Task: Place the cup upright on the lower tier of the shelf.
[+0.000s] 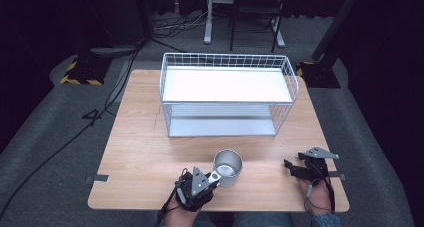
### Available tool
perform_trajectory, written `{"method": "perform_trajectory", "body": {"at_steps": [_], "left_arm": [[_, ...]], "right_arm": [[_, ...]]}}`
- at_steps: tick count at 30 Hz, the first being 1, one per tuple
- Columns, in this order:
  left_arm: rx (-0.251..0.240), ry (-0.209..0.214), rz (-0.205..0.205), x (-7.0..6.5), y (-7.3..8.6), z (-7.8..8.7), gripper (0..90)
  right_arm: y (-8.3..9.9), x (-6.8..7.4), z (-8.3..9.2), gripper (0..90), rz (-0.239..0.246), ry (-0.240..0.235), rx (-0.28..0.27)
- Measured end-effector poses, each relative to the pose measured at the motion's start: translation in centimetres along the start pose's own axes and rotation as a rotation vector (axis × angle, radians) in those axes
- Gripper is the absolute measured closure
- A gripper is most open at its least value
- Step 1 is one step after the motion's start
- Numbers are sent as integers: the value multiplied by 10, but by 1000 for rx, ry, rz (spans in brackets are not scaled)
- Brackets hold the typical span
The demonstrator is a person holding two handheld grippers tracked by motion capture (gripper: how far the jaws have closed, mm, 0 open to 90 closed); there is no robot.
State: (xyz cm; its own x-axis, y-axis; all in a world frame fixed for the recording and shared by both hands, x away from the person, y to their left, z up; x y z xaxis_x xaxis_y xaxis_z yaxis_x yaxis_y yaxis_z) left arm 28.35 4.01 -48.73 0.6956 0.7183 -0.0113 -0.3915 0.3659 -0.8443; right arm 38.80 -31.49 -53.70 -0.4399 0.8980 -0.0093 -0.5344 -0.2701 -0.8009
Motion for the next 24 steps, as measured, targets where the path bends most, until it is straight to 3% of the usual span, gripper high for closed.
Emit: {"method": "perform_trajectory", "body": {"at_steps": [7, 16, 24], "left_arm": [[4, 20, -11, -1, -2, 0, 713], [-39, 43, -9, -1, -7, 3, 716], [-65, 42, 9, 8, -20, 4, 716]], "right_arm": [[0, 0, 1, 313, 1, 4, -2], [1, 0, 1, 311, 1, 5, -2], [1, 0, 1, 309, 1, 5, -2]]}}
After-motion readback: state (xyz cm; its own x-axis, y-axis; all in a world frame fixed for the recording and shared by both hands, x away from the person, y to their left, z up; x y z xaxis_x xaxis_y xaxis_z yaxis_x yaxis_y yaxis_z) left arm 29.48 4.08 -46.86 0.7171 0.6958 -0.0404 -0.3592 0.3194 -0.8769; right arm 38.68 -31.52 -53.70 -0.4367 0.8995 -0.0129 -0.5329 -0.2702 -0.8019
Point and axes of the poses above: each handheld gripper's, and its own axes: z roughly backward along the jaws, y roughly out of its underside, x roughly to its left, the point moved 5 cm from there along -z, roughly forward along the jaws, and after that the axes turned 4 degrees about -x, right-handed, at the moved point
